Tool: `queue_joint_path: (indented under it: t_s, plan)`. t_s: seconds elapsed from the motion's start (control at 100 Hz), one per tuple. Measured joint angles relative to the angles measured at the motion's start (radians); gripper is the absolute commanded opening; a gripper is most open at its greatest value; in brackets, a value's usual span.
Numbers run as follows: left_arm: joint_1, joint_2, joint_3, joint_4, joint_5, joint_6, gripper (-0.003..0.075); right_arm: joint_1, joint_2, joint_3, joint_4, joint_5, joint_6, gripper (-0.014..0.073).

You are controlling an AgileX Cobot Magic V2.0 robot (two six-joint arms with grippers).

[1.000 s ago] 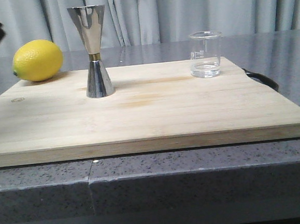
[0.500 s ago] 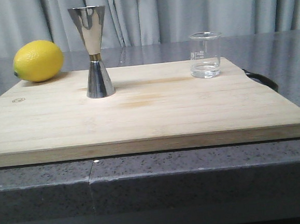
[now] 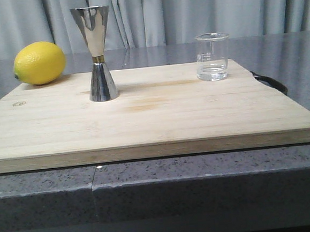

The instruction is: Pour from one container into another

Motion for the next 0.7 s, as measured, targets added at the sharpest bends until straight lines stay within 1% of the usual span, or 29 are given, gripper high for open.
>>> queue_joint_path:
  t_s: [0.06,0.09,0.1,0.12,0.13,0.16,0.2,0.22,0.24,0.26,0.27,0.32,0.37,0.4,0.7]
  plan:
    - [0.0,0.0,0.012,-0.004,-0.008,0.0,0.0379,0.0,0.0,0.0,0.0,-0.001,0.0,0.0434]
    - [0.0,0.0,0.014,-0.004,-0.009,0.0,0.0351,0.0,0.0,0.0,-0.001,-0.001,0.0,0.036]
    - [0.0,0.0,0.017,-0.004,-0.009,0.0,0.0335,0.0,0.0,0.002,-0.001,-0.001,0.0,0.0345]
    - [0.0,0.0,0.018,-0.006,-0.01,0.0,0.0309,0.0,0.0,0.001,-0.001,-0.001,0.0,0.0285]
    - [0.0,0.0,0.018,-0.006,-0.01,0.0,0.0301,0.0,0.0,0.001,-0.001,-0.001,0.0,0.0285]
    - [0.0,0.0,0.021,-0.006,-0.011,-0.002,0.0265,0.0,0.0,0.002,-0.001,-0.001,0.0,0.0213]
    - [0.0,0.0,0.024,-0.006,-0.013,-0.001,0.021,0.0,0.0,0.002,-0.001,-0.001,0.0,0.0147]
    - [0.0,0.0,0.023,-0.006,-0.013,-0.001,0.0174,0.0,0.0,0.002,-0.001,-0.001,0.0,0.01]
    - [0.0,0.0,0.025,-0.006,-0.013,-0.001,0.0156,0.0,0.0,0.002,-0.001,-0.001,0.0,0.0078]
    - [0.0,0.0,0.025,-0.006,-0.015,-0.002,0.013,0.0,0.0,0.002,-0.001,-0.001,0.0,0.0038]
    - [0.0,0.0,0.025,-0.006,-0.015,-0.002,0.0122,0.0,0.0,0.002,-0.001,-0.001,0.0,0.0038]
    - [0.0,0.0,0.025,-0.007,-0.017,-0.002,0.0066,0.0,0.0,0.002,-0.001,-0.001,0.003,-0.0027]
    - [0.0,0.0,0.025,-0.007,-0.02,-0.002,0.0014,0.0,0.0,0.002,-0.001,-0.001,0.003,-0.0069]
    - [0.0,0.0,0.025,-0.008,-0.02,-0.004,-0.002,0.0,0.0,0.002,-0.001,-0.001,0.003,-0.0074]
    - [0.0,0.0,0.028,-0.008,-0.045,-0.006,-0.0019,0.0,0.0,0.002,-0.001,-0.023,0.003,-0.0075]
